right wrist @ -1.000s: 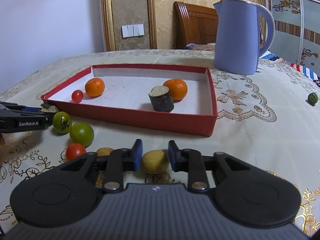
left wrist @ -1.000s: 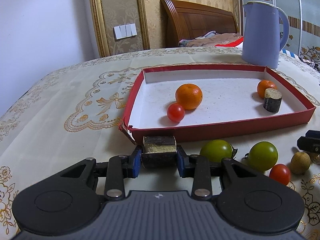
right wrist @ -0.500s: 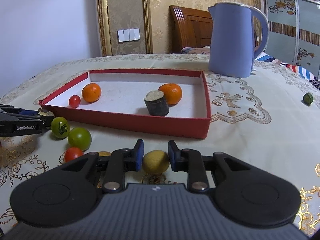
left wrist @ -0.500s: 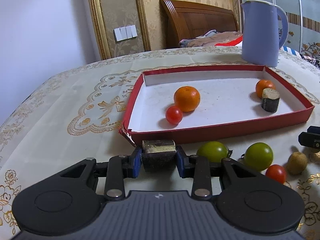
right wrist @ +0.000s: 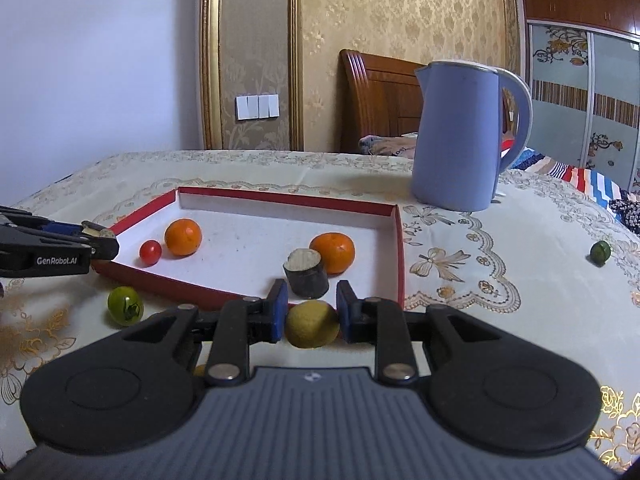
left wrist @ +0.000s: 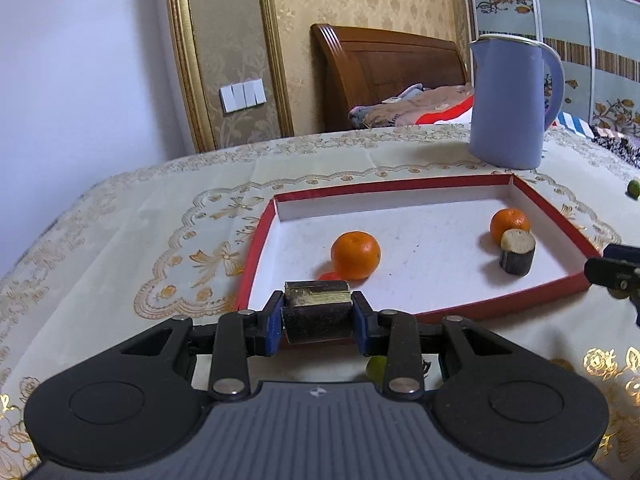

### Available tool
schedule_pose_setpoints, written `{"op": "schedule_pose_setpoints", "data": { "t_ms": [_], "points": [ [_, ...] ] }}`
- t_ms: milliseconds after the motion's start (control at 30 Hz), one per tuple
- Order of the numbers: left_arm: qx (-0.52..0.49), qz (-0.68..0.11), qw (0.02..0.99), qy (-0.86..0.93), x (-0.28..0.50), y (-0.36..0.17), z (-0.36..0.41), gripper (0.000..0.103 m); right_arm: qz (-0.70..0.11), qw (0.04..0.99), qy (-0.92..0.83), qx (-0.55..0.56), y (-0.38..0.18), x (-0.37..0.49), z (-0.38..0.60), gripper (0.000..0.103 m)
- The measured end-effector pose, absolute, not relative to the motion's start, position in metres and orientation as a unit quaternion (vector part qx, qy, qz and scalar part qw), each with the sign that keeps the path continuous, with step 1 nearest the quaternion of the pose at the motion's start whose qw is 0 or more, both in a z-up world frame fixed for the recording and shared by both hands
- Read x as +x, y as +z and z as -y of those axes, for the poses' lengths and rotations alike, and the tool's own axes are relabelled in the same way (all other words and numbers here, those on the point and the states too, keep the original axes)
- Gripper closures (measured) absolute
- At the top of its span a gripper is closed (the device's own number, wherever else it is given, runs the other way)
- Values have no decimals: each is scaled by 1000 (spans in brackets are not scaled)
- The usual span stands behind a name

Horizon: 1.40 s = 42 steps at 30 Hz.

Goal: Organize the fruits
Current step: 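Carry the block in the left tool while the right tool carries the yellow fruit over the tray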

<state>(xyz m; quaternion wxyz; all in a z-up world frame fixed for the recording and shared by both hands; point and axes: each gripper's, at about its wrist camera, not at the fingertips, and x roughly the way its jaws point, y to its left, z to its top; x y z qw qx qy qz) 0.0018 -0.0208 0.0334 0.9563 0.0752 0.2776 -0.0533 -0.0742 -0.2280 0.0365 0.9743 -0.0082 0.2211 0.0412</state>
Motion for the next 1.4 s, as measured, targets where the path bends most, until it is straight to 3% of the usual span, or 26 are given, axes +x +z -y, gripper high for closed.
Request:
{"op": "schedule_pose_setpoints", "data": {
  "t_ms": [500, 800, 1400],
  "points": [
    [67, -264, 961, -42, 7, 57, 16, 69, -211, 977, 35, -1, 41, -75, 232, 78],
    [69, -274, 959, -39, 35, 50, 25, 69, -180, 982, 44, -28, 72, -57, 213, 78],
    [64, -275, 959, -32, 63, 16, 29, 69, -240, 968, 75, -19, 39, 13, 185, 78]
  ]
}}
